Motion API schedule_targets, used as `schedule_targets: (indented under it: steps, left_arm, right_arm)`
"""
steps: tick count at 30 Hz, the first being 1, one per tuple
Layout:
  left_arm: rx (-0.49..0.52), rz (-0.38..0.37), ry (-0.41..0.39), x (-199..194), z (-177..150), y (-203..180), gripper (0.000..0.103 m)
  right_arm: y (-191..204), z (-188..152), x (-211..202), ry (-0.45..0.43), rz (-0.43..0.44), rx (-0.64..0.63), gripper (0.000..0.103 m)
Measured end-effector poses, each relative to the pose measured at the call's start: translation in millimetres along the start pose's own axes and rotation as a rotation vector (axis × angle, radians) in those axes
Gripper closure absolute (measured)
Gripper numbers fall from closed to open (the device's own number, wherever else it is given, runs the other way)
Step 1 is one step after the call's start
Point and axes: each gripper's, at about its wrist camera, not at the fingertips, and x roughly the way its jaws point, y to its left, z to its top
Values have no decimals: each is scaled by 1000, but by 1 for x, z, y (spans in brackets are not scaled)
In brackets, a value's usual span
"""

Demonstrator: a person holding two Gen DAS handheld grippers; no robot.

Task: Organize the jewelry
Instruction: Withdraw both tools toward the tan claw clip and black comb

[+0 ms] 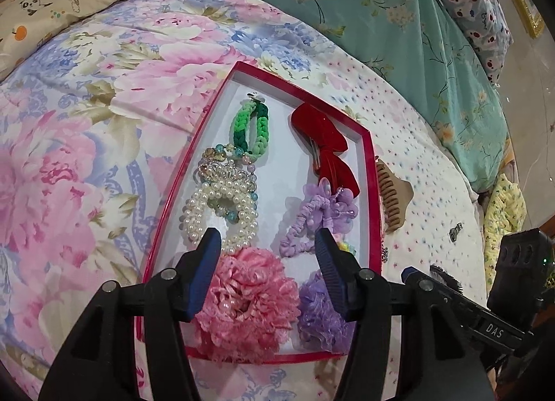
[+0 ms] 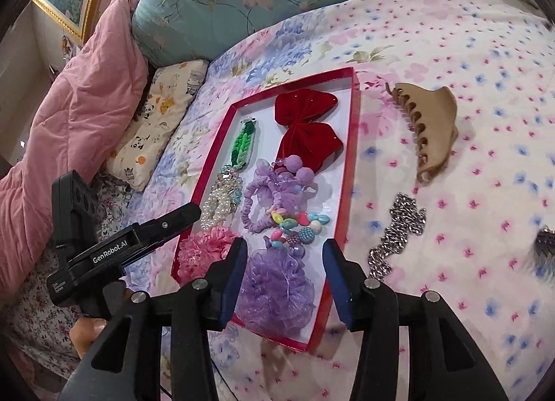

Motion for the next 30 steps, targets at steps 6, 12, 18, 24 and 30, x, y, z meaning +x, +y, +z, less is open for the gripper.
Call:
schedule_targets:
  steps: [6,12,18,24,30]
  left_arm:
    - [-6,-7,3,-8,-6,-4,48]
    - [24,-21,-5,-20,-15,-21,36]
    - [66,-69,8,-23,-21,-50,36]
    - [109,-103,41,-20,-30,-79,36]
    - [149,-121,63,-17,-37,-106,36]
  right_arm:
    - [-4,-8,-12,-12,11,16,55]
    - [-18,-21,-36,-32,-1,36,55]
    - [-45,-35,-77,-80,-59,56,55]
    - [-73,-44,-119,-152,-120,90,52]
    - [-106,-54,-148,-193,-160,153,51]
